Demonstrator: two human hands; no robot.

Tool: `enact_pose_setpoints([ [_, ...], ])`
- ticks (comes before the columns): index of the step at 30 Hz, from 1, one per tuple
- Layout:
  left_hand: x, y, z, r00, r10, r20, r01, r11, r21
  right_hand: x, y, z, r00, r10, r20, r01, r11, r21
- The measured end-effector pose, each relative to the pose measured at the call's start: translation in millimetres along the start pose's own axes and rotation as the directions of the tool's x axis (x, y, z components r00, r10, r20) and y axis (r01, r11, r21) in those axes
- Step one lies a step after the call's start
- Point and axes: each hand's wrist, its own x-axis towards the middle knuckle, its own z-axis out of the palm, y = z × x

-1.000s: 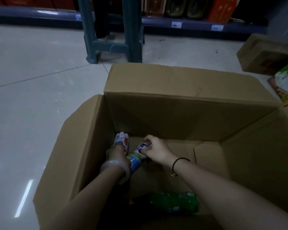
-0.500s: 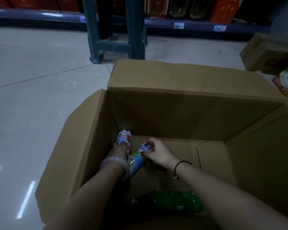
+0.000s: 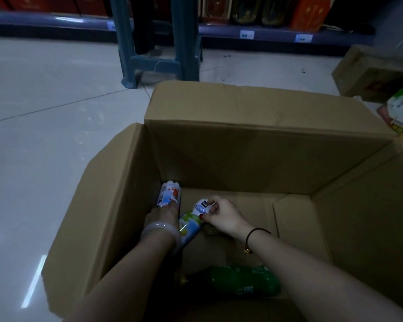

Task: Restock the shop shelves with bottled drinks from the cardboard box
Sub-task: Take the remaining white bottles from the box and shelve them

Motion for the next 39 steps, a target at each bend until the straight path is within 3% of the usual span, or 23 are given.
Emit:
enact_pose_setpoints([
  [6, 3.0, -2.3, -2.6, 0.998, 0.051, 0.020, -0.051, 0.999, -0.011, -0.2, 1.6, -1.4, 1.000, 0.024, -0.006, -0.024, 0.999, 0.021],
  [12, 12.3, -3.0, 11.6, 0.989, 0.006, 0.148, 0.036, 0.959, -0.282, -3.7, -0.7, -2.9, 1.000, 0.021, -0.007, -0.021, 0.999, -0.034],
  [14, 17.4, -1.6, 17.8, 0.985, -0.005, 0.171, 0.072, 0.918, -0.390, -5.0, -0.7, -4.4, 0.999, 0.036, 0.019, -0.035, 0.998, -0.044],
  [19, 27.7, 4.0, 6.3, 0.998, -0.024, 0.061, 0.060, 0.730, -0.680, -7.3, 7.7, -5.6, 0.996, 0.078, 0.031, -0.073, 0.988, -0.133],
  [21, 32.0, 6.2, 4.1, 0.996, -0.073, 0.059, 0.094, 0.718, -0.690, -8.0, 11.8, -4.2, 0.993, 0.114, -0.013, -0.115, 0.979, -0.166],
  [24, 30.2, 4.2, 8.7, 0.979, -0.174, 0.104, 0.201, 0.786, -0.585, -7.0, 16.6, 0.4, 0.974, 0.198, -0.113, -0.214, 0.964, -0.159],
  [29, 29.4, 1.4, 21.8, 0.965, -0.243, 0.096, 0.241, 0.686, -0.686, -6.3, 15.7, 15.7, 0.938, 0.280, -0.206, -0.302, 0.950, -0.085],
  [36, 33.5, -3.1, 33.9, 0.980, -0.172, 0.105, 0.191, 0.635, -0.749, -10.1, 16.8, 33.5, 0.857, 0.406, -0.317, -0.396, 0.913, 0.100],
  [39, 33.9, -2.4, 38.2, 0.982, -0.131, 0.139, 0.191, 0.673, -0.714, -10.6, 22.6, 32.6, 0.822, 0.485, -0.298, -0.458, 0.875, 0.161],
])
